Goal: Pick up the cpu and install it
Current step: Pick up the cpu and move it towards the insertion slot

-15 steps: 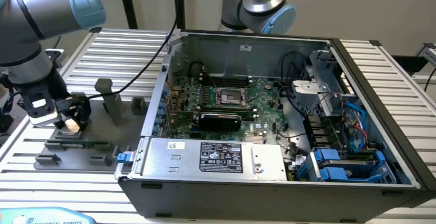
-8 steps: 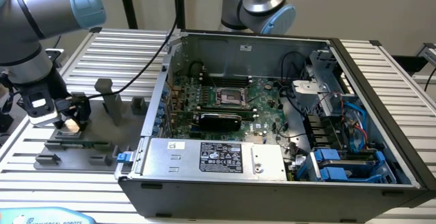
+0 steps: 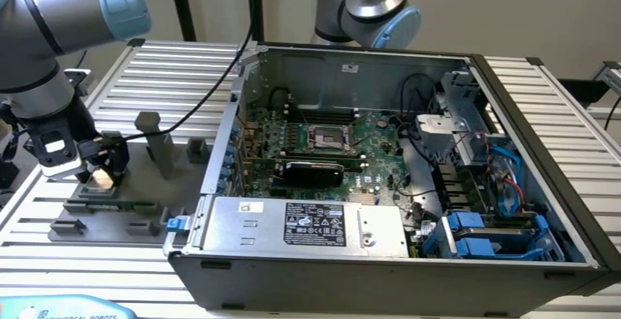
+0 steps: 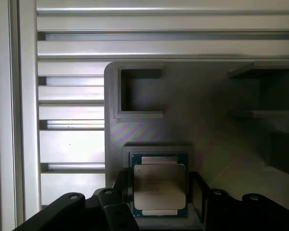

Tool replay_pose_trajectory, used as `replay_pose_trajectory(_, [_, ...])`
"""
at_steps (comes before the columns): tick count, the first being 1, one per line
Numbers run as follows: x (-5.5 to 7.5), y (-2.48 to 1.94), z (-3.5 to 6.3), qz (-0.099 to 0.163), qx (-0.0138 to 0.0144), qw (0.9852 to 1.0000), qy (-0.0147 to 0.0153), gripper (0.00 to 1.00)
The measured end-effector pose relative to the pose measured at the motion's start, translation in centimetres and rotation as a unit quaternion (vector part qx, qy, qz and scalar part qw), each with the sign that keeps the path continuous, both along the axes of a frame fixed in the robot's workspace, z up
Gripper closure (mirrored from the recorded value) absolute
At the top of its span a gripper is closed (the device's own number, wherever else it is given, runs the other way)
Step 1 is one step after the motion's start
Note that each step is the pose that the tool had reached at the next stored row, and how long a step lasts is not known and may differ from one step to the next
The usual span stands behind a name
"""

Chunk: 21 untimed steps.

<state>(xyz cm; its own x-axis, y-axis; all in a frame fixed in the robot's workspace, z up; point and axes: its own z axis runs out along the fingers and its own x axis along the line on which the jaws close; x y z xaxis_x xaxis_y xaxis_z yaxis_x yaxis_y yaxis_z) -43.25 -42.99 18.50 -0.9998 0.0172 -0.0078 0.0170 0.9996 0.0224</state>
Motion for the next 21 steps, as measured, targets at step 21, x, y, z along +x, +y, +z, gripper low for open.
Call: replay_pose_trajectory(21, [0.04, 0.0, -0.1, 0.0, 0.0, 1.0, 0.0003, 0.45])
